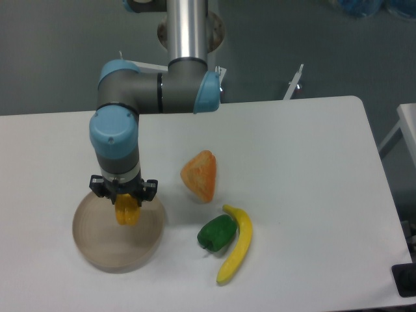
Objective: Place the yellow pepper on the plate
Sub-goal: 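Lower the yellow pepper onto the plate center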
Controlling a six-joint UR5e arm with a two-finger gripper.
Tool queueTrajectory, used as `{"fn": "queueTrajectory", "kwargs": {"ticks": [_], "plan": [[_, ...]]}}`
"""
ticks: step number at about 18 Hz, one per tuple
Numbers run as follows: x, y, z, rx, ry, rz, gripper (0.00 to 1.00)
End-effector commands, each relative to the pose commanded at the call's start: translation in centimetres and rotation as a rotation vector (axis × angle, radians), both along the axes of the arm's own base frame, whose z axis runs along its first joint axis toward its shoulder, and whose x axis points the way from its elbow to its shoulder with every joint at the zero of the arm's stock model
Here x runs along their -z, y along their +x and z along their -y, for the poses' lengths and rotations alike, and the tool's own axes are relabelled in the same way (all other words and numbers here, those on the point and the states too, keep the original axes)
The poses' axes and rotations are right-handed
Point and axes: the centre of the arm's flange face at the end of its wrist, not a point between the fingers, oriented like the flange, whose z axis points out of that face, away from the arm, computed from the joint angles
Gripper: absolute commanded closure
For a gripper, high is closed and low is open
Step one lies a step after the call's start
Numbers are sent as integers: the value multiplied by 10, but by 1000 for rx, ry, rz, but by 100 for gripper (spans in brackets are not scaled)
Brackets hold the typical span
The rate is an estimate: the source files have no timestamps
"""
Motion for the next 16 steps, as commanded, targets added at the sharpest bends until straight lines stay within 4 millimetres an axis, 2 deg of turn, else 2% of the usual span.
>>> {"fn": "queueTrajectory", "kwargs": {"ticks": [2, 8, 12, 16], "plan": [[5, 6, -2, 8, -7, -3, 43], [18, 5, -6, 8, -23, -1, 44], [28, 16, -9, 26, -30, 1, 44], [29, 15, -14, 31, 3, -7, 44]]}}
